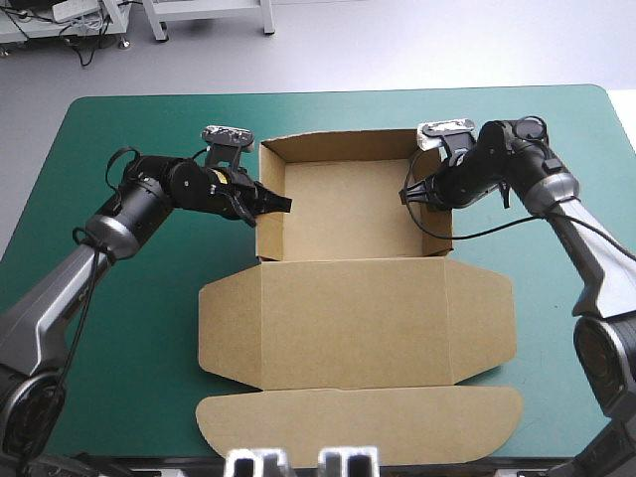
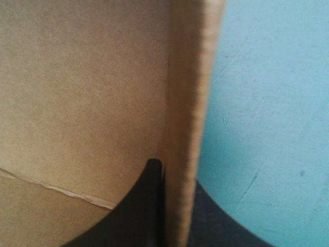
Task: Fold the box
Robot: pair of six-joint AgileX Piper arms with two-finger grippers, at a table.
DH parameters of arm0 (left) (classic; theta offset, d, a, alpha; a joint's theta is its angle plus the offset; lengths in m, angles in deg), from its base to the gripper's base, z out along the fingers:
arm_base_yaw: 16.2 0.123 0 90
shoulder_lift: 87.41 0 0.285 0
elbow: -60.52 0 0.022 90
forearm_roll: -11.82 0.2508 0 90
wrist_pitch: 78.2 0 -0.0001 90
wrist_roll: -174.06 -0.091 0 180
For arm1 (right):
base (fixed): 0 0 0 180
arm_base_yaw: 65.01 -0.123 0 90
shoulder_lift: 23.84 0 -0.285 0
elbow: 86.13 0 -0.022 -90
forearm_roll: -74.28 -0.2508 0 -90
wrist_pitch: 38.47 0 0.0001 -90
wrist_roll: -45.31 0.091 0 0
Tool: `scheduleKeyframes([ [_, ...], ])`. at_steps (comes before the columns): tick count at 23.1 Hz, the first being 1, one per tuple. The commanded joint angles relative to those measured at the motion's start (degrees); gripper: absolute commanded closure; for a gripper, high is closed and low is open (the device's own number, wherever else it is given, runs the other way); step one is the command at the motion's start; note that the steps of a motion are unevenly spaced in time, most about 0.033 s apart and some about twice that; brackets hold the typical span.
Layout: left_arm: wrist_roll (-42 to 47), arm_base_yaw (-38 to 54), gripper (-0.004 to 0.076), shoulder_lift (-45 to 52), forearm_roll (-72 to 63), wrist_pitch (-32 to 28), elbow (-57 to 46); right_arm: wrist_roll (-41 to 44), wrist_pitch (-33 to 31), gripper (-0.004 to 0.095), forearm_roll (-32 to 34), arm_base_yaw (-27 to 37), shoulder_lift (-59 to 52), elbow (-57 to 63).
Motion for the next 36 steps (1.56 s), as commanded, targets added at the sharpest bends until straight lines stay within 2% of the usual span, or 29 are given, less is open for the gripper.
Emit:
scheduleKeyframes([
  [1, -1.01, -0.83, 0.0734, -1.74, -0.84, 1.56, 6.84, -1.12, -2.01, 0.0921, -0.91, -0.83, -0.01, -1.84],
  [6, -1.01, -1.21, 0.0734, -7.59, -0.7, 6.19, 10.07, 0.75, -2.46, 0.092, 0.86, -0.83, 2.16, -1.84],
  [11, -1.09, -1.39, 0.0734, -12.68, -0.2, 12.34, 11.24, 2.54, -6.78, 0.0921, 4.67, -0.83, 3.58, -2.3],
  [19, -2.22, -2.03, 0.0734, -12.8, -1.1, 13.13, 14.3, 2.98, -6.23, 0.0921, 4.67, -0.83, 3.58, -2.5],
  [23, -2.57, -2.03, 0.0728, -12.7, -1.55, 16.19, 18.68, 3.2, -7.2, 0.0921, 3.93, -0.83, 3.58, -2.5],
  [27, -2.14, -2.03, 0.0667, -12.7, 0.48, 21.04, 19.99, 2.58, -8.91, 0.091, 3.79, -0.83, 3.58, -2.5],
  [30, -2.14, -2.03, 0.0624, -12.7, 1.66, 22.32, 19.99, 1.23, -9.59, 0.0745, 3.8, -0.83, 3.58, -2.5],
  [31, -2.14, -2.03, 0.0603, -12.7, 1.69, 22.44, 19.99, 0.7, -9.59, 0.0621, 3.53, -0.83, 3.58, -2.5],
  [32, -2.38, -2.03, 0.0576, -12.7, 1.83, 22.44, 19.99, 0.27, -9.59, 0.054, 3.38, -0.83, 3.58, -2.5],
  [33, -2.38, -2.03, 0.0519, -12.7, 2.05, 22.86, 19.99, 0.18, -9.71, 0.0391, 2.62, -0.83, 3.58, -2.54],
  [35, -2.38, -2.03, 0.0407, -12.7, 3.69, 23.49, 19.99, 0.18, -9.82, 0.0229, 2.48, -0.83, 3.58, -3.04],
  [36, -2.01, -2.03, 0.0379, -12.7, 4.16, 24.05, 19.99, 0.18, -10.11, 0.0211, 2.48, -0.83, 3.58, -3.5],
])
